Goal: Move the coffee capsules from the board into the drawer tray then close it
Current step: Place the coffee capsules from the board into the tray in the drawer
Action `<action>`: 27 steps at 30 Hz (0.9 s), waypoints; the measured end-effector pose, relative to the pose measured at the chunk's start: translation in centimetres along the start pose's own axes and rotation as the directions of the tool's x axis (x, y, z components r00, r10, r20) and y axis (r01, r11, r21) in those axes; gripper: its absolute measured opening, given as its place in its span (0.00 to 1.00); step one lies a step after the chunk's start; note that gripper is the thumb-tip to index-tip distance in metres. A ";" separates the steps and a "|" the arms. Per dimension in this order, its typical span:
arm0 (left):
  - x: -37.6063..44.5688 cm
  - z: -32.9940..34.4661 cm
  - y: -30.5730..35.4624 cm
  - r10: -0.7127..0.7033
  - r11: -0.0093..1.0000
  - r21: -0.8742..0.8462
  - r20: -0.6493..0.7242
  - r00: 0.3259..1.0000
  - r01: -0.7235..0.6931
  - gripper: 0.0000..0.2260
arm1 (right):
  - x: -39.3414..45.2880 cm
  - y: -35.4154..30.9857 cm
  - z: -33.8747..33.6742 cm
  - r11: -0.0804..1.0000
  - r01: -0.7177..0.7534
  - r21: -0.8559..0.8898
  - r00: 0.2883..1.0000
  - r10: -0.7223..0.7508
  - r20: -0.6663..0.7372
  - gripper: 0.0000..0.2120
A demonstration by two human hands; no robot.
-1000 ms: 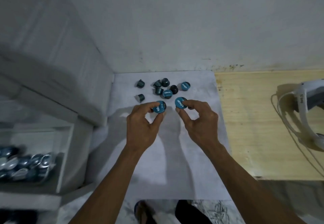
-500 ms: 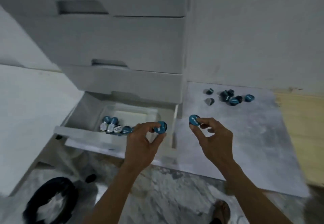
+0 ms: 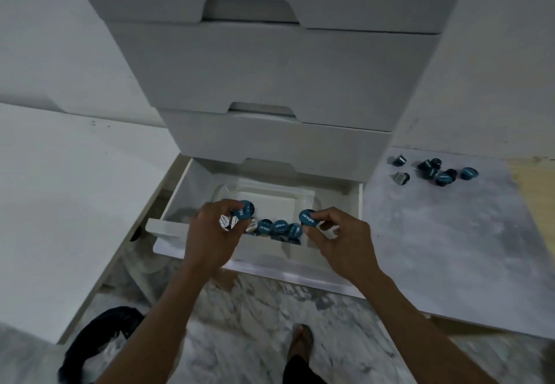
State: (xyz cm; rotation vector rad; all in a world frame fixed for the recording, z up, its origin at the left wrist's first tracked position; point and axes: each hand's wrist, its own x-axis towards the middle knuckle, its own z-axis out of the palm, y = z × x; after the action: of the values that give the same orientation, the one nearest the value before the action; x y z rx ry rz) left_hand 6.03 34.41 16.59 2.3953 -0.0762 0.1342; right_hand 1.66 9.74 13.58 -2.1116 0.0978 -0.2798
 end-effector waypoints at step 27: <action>14.0 8.5 -7.2 0.001 0.973 0.190 0.555 0.832 -0.128 0.12 | 11.9 5.1 11.9 0.953 -0.067 -0.296 0.857 0.207 0.472 0.10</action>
State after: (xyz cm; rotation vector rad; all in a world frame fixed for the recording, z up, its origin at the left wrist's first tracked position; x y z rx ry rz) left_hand 21.20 33.71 7.19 2.5794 -0.4355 -0.5580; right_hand 16.26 14.75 5.16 -2.3674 -0.0217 0.3962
